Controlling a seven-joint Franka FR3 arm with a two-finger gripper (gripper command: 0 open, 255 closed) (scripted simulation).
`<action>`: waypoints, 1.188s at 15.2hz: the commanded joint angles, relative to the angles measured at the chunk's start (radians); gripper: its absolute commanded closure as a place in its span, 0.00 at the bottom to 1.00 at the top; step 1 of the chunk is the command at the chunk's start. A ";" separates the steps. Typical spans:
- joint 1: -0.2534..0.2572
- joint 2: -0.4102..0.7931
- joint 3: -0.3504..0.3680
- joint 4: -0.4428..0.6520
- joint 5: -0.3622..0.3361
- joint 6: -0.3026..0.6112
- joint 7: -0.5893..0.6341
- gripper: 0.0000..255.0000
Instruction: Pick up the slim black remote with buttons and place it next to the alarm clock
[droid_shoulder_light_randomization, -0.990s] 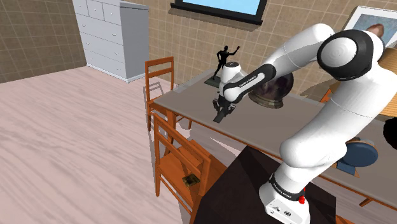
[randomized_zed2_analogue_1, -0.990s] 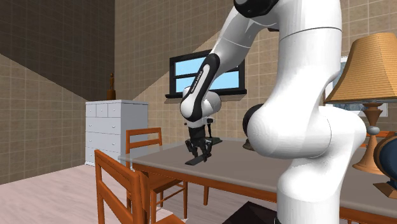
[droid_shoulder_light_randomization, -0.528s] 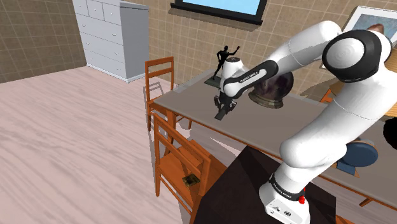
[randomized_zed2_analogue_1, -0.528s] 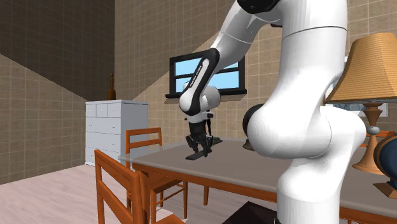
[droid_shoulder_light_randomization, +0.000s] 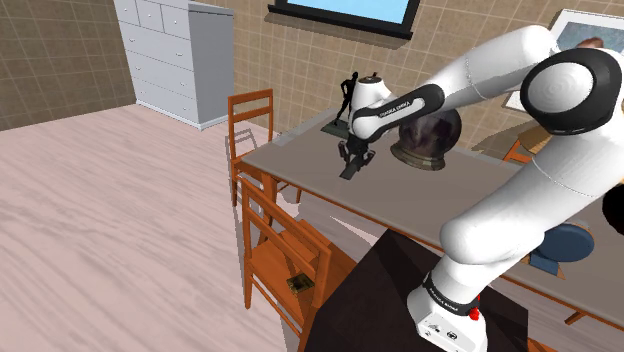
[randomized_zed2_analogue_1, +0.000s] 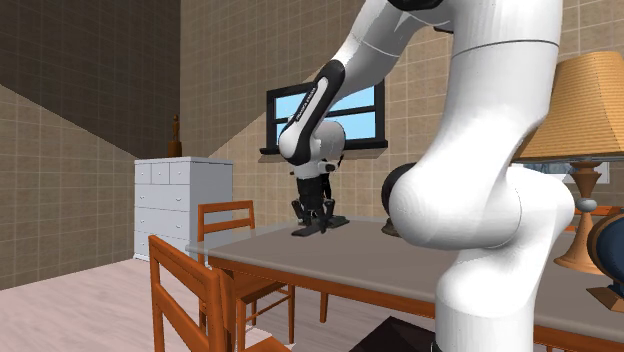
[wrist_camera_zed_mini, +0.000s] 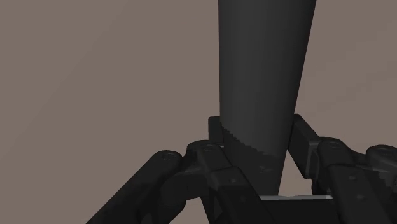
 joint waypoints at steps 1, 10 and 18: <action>0.004 -0.021 -0.001 0.010 0.014 -0.029 -0.013 1.00; 0.012 -0.082 -0.009 0.077 0.051 -0.151 -0.057 1.00; 0.017 -0.119 -0.016 0.151 0.072 -0.258 -0.088 1.00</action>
